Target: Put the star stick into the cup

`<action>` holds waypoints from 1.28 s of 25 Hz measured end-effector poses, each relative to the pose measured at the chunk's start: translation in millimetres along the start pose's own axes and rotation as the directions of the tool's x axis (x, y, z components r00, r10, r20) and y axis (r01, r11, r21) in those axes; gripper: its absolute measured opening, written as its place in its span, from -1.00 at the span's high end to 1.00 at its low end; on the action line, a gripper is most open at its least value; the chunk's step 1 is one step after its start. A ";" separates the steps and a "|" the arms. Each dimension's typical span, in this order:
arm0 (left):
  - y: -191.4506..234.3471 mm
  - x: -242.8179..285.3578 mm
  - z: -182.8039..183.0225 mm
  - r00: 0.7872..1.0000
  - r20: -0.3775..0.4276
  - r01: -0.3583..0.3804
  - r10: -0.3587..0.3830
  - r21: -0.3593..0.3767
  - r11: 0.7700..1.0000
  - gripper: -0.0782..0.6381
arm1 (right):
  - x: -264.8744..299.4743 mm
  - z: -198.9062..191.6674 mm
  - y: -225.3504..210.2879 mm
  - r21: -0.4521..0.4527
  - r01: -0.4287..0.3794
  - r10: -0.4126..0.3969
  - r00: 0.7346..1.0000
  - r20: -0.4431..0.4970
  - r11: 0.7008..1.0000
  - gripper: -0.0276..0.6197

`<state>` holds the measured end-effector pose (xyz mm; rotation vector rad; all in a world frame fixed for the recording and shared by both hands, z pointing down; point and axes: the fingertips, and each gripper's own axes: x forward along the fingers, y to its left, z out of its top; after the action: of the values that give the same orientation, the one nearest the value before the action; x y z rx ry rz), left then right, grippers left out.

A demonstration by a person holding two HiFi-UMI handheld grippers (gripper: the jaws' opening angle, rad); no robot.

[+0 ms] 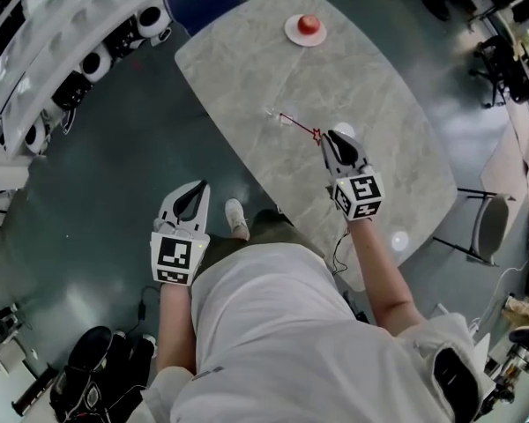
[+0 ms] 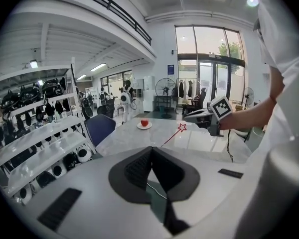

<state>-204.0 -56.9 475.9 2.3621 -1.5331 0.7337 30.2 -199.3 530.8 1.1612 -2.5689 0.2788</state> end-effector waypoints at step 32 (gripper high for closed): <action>-62.7 64.7 126.2 0.887 0.257 0.363 -0.385 0.130 0.923 0.78 | -154.8 78.8 29.4 0.006 0.218 -0.216 0.962 0.166 0.976 0.84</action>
<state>-90.6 -137.6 407.6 2.8013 -1.0892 0.3900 89.2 -95.9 400.9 1.5056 -2.5454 0.1201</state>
